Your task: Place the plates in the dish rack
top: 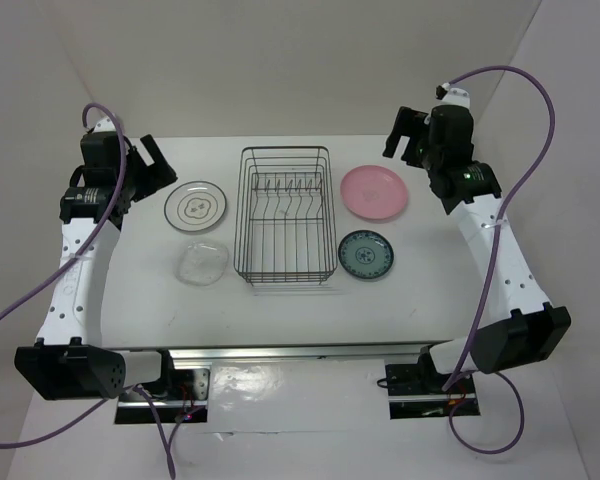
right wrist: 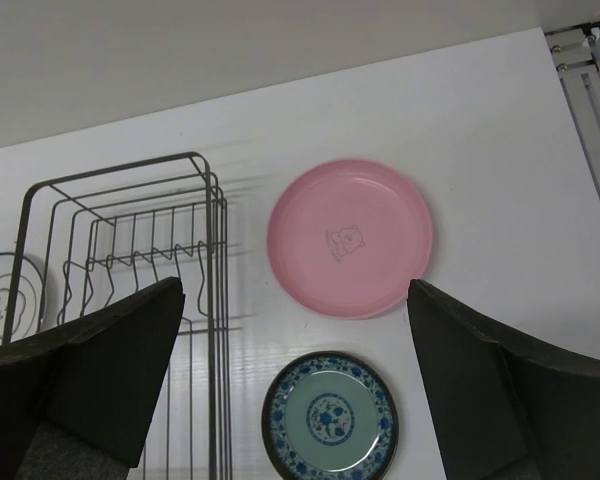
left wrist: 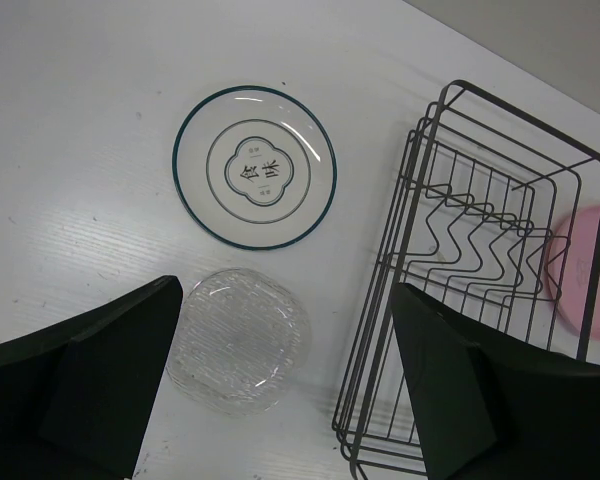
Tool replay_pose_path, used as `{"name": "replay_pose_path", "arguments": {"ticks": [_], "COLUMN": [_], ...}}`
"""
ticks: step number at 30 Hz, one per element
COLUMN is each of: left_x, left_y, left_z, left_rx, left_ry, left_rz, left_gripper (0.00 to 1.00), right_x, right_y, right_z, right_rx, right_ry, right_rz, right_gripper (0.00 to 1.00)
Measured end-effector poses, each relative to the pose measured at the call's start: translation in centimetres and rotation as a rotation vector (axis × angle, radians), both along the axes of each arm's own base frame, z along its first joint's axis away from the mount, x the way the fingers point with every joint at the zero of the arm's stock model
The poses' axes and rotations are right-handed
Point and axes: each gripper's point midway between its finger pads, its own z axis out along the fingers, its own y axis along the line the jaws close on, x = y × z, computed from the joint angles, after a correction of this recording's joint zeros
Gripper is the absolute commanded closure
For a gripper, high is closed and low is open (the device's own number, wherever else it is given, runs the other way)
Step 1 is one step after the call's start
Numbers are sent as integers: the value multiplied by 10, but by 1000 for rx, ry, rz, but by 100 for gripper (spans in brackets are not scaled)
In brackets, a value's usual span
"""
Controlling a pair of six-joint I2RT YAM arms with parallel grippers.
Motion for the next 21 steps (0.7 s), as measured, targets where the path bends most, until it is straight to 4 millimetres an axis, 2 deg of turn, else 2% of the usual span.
{"name": "replay_pose_path", "arguments": {"ticks": [6,14,21], "left_x": [0,0,-2], "left_y": [0,0,4], "left_z": [0,0,-10], "left_rx": [0,-2,-49], "left_ry": [0,0,34], "left_rz": [0,1,50], "left_gripper": [0,0,0], "right_x": [-1,-7,-9], "right_y": [1,-1,11], "right_z": [2,14,-3], "right_rx": [-1,3,31], "right_ry": [-4,-43,-21], "right_rz": [1,-8,56], "right_gripper": [0,0,0]}}
